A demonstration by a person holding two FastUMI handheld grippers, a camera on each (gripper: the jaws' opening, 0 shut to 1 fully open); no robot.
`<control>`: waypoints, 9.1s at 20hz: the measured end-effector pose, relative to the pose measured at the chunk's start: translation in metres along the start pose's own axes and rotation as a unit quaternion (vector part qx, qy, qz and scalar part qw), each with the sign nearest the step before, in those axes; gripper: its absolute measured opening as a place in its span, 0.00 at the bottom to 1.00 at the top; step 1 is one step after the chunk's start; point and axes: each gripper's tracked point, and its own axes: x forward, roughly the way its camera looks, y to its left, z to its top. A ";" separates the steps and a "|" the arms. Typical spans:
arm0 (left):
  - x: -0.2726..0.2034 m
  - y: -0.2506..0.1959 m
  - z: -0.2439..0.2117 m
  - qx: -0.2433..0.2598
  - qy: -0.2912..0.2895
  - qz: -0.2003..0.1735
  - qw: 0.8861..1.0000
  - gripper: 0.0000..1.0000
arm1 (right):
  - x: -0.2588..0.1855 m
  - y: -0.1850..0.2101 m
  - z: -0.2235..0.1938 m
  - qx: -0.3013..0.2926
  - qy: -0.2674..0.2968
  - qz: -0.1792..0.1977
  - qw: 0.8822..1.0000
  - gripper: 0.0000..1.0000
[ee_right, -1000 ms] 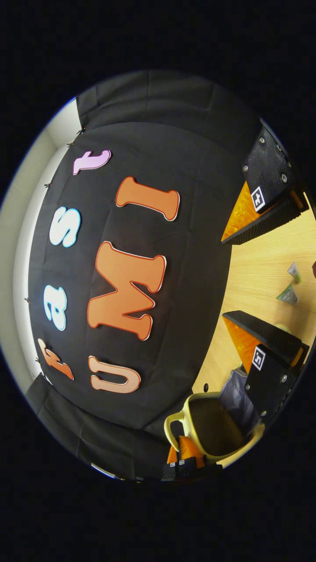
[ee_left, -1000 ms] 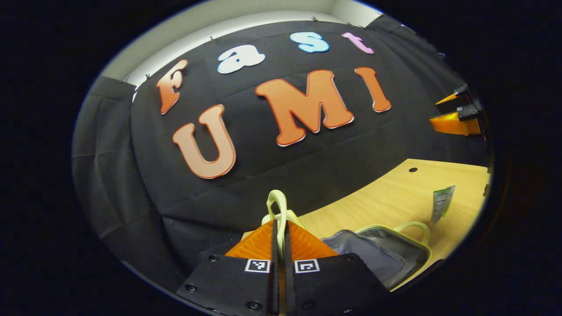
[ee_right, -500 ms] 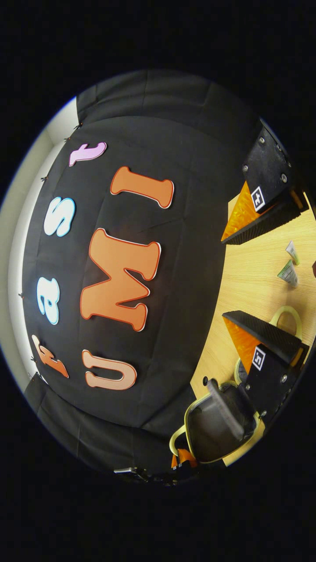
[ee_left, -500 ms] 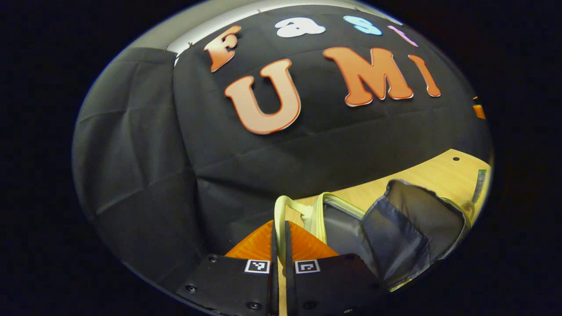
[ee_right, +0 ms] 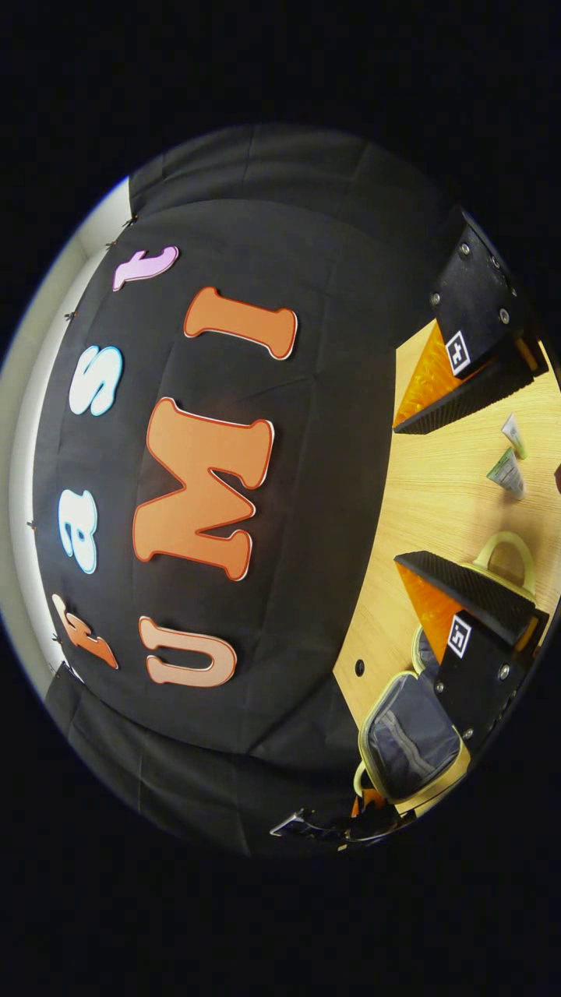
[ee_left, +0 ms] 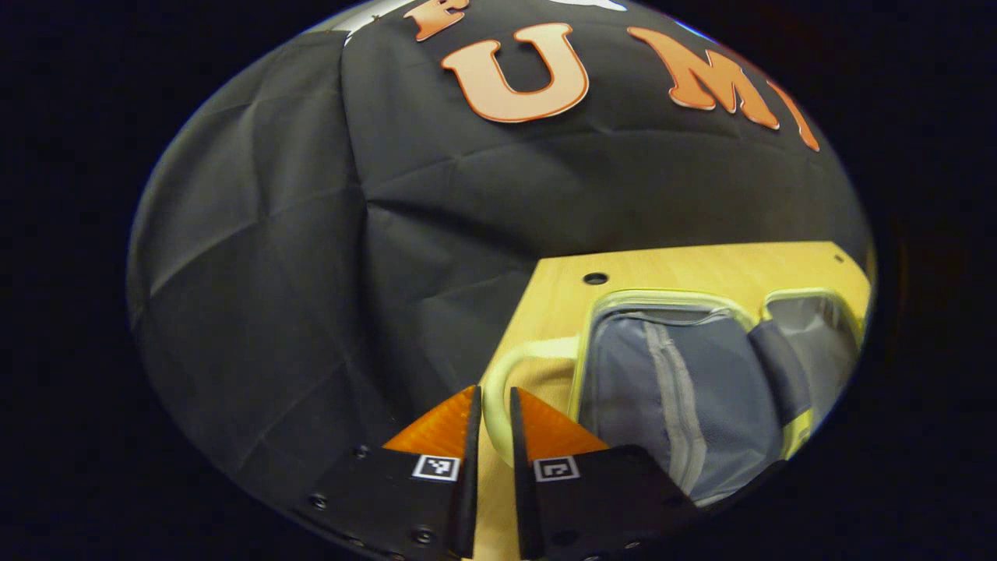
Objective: First open the suitcase, pack the skin care products into it, and then close the suitcase.
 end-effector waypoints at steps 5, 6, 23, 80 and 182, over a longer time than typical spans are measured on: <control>-0.045 -0.062 0.049 0.001 -0.056 -0.041 0.998 0.51 | -0.006 -0.009 -0.017 0.001 0.006 0.014 1.000 0.96; -0.053 -0.080 0.058 0.003 -0.070 -0.057 0.996 0.70 | -0.008 -0.010 -0.022 0.004 0.008 0.019 1.000 0.96; -0.198 -0.469 0.116 0.083 -0.153 -0.360 0.917 0.94 | -0.015 -0.117 -0.121 0.012 0.082 0.009 0.997 0.95; -0.119 -0.338 -0.020 0.089 0.183 -0.276 0.939 0.47 | 0.011 -0.031 -0.253 0.029 0.269 0.116 0.956 0.31; -0.199 -0.244 0.233 -0.129 -0.072 -0.216 0.965 0.06 | 0.017 -0.078 -0.083 0.064 0.082 0.137 0.985 0.92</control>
